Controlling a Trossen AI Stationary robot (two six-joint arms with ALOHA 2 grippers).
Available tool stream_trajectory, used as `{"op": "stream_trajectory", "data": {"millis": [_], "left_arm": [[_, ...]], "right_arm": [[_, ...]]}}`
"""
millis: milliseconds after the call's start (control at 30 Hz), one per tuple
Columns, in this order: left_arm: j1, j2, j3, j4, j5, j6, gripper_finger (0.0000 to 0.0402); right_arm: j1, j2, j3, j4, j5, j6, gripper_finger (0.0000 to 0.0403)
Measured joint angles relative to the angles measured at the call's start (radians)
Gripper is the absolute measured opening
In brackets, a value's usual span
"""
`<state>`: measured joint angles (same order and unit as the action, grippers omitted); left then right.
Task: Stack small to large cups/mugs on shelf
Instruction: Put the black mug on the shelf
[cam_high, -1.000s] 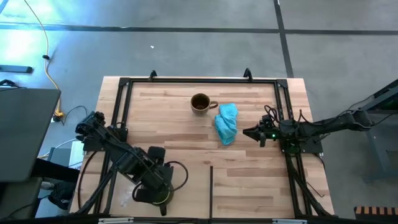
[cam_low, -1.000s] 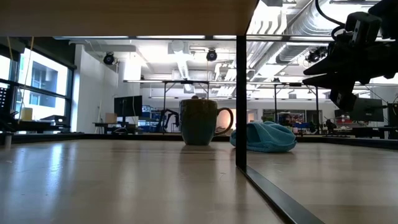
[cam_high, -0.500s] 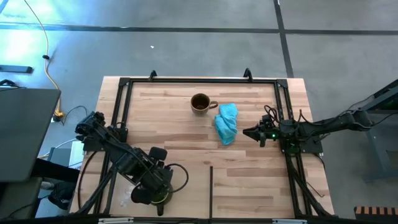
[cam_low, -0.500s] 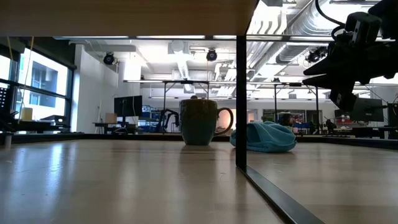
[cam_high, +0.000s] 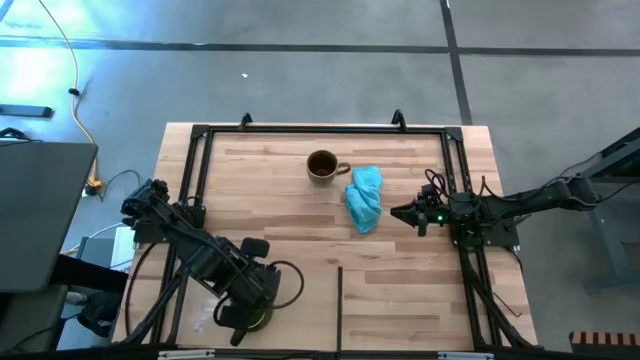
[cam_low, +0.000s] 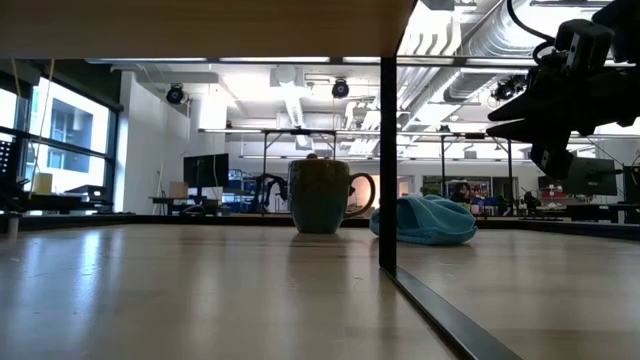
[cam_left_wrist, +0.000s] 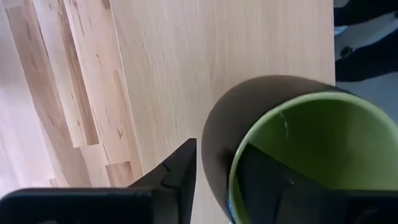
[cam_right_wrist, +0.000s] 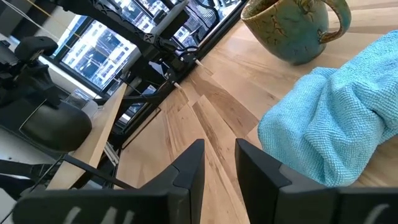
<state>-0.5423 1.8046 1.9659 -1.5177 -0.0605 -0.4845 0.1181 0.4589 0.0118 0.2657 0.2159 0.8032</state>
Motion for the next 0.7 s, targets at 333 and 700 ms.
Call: {"op": "stream_trajectory", "data": {"millis": [333, 700], "left_arm": [[0.0, 0.0, 0.0, -0.001, -0.009, -0.14, 0.0119], [0.0, 0.0, 0.0, -0.001, -0.052, -0.309, 0.0111]], "right_arm": [[0.0, 0.0, 0.0, 0.0, 0.02, 0.001, 0.0081], [0.0, 0.0, 0.0, 0.0, 0.02, 0.003, 0.0081]]}}
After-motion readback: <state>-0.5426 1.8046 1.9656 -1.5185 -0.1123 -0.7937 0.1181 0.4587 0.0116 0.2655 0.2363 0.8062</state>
